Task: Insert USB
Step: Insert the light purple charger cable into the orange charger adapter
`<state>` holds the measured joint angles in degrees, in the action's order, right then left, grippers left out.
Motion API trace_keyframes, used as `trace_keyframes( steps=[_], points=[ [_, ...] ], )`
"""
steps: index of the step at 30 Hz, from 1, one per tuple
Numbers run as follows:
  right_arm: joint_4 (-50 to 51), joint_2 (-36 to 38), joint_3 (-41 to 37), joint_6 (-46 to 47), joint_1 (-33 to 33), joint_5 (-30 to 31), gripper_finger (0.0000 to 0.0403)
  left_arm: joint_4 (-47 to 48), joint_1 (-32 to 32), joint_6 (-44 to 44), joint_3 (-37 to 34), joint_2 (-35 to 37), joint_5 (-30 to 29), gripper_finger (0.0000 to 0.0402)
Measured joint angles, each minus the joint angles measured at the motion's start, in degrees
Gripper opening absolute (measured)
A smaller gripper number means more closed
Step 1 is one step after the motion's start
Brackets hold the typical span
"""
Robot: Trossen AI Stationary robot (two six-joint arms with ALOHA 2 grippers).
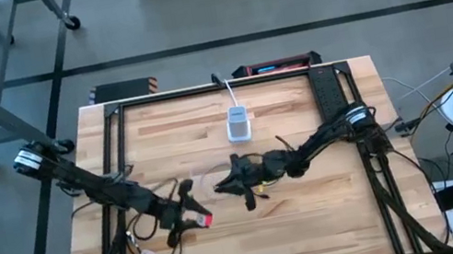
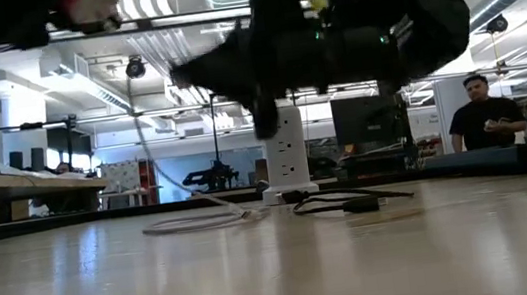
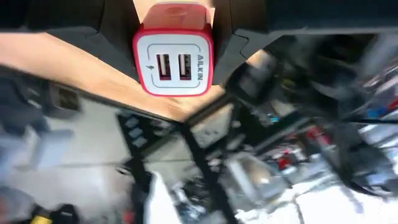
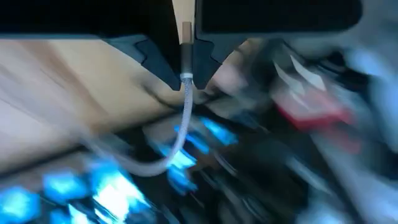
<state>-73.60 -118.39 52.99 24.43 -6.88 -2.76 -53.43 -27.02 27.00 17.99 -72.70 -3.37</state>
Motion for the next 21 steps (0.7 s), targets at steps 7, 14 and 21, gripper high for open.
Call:
trace_keyframes(
  steps=[7, 14, 21],
  points=[
    [-2.99, -2.70, 1.39, 0.14, 0.22, -3.22, 0.0004, 2.13, -0.16, 0.25, 0.85, -0.19, -3.99, 0.0134],
    [-3.37, -0.51, 3.17, -7.35, -0.06, -2.79, 0.0004, 14.88, -0.28, -4.35, 4.44, -0.35, -22.86, 0.0134],
    [-1.26, 1.65, 3.61, -13.65, -0.22, -3.24, 0.0004, 23.41, -0.23, -9.86, 7.95, -0.38, -30.73, 0.0134]
  ],
)
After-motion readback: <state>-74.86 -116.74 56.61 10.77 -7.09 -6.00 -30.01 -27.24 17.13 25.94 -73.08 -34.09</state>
